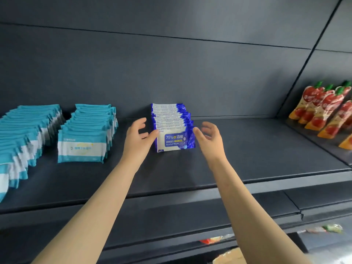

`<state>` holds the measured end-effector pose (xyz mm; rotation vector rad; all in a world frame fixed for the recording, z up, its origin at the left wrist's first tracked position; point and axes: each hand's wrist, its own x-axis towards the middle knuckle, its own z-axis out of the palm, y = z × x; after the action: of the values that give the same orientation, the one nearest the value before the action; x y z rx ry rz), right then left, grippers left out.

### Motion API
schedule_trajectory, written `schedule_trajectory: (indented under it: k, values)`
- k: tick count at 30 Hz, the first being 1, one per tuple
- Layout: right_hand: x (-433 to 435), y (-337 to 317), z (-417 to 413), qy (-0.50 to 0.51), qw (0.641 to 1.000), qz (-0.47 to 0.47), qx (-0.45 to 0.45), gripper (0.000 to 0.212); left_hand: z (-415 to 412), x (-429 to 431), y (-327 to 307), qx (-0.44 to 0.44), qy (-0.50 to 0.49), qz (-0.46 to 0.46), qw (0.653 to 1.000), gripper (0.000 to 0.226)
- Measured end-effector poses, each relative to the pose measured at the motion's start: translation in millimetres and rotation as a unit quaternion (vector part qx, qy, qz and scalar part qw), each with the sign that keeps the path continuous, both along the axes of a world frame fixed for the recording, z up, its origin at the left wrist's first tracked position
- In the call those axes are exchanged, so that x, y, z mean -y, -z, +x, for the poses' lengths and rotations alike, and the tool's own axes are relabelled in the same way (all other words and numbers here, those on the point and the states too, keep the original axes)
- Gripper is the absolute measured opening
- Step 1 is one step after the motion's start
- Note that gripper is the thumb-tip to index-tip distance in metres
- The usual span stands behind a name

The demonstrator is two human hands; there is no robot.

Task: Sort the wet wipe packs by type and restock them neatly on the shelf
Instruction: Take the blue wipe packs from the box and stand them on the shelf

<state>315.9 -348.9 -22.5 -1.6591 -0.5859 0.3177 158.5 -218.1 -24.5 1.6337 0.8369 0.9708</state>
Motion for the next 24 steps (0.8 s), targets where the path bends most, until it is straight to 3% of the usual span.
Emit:
schedule_trajectory:
  k: [5,9,14,19,24]
  values:
    - [57.2,-26.7,-55.3,0.044,0.992,0.089,-0.083,0.037,-34.0,32.6,-30.5,0.075,0.091,-0.063,0.991,0.039]
    - [121.0,-18.3,-101.2,0.088,0.986,0.112,-0.091,0.031,-61.1,82.5,-28.3,0.072,0.223,-0.115,0.965,0.028]
    - [221.4,28.4,-149.1,0.176,0.974,0.097,-0.107,0.036,-72.2,158.8,6.0,0.012,0.338,-0.149,0.929,0.036]
    - [332.0,91.6,-190.2,0.289,0.938,0.069,-0.177,0.058,-68.3,237.3,59.7,-0.084,0.423,-0.163,0.887,0.038]
    - [434.7,144.4,-222.5,0.383,0.894,0.065,-0.224,0.050,-58.6,325.9,115.5,-0.179,0.487,-0.177,0.837,0.039]
